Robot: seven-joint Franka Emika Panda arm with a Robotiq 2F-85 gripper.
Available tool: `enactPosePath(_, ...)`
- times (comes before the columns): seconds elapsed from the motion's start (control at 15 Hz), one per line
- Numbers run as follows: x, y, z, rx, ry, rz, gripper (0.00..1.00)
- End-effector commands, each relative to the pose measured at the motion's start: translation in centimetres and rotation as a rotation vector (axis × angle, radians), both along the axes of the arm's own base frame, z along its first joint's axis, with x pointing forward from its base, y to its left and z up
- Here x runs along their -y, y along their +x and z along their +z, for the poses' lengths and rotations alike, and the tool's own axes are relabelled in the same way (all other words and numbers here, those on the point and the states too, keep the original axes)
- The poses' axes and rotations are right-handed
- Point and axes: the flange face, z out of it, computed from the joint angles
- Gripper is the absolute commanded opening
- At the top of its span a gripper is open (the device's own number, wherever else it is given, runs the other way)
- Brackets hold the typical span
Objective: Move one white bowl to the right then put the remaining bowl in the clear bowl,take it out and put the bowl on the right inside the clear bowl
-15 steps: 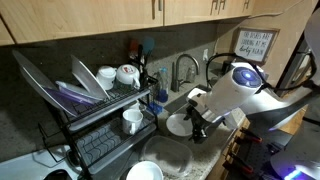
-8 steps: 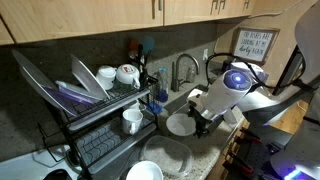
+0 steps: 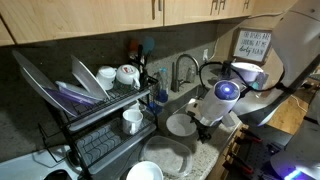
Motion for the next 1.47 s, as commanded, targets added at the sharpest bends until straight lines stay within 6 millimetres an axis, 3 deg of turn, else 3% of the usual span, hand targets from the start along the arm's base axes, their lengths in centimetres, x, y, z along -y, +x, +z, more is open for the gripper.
enactPosePath(0.0, 0.1, 1.5, -1.7, -0.005, -0.031, 0.029, 1.00)
enactPosePath(0.8, 0.8, 5.6, -8.2, 0.023, -0.035, 0.074, 1.00)
enactPosePath(0.87, 0.9, 5.8, -8.8, 0.022, -0.035, 0.071, 0.93)
enactPosePath(0.93, 0.9, 6.1, -9.2, 0.022, -0.039, 0.072, 0.74)
enactPosePath(1.4, 0.6, 6.1, -10.2, 0.049, -0.046, 0.064, 0.20)
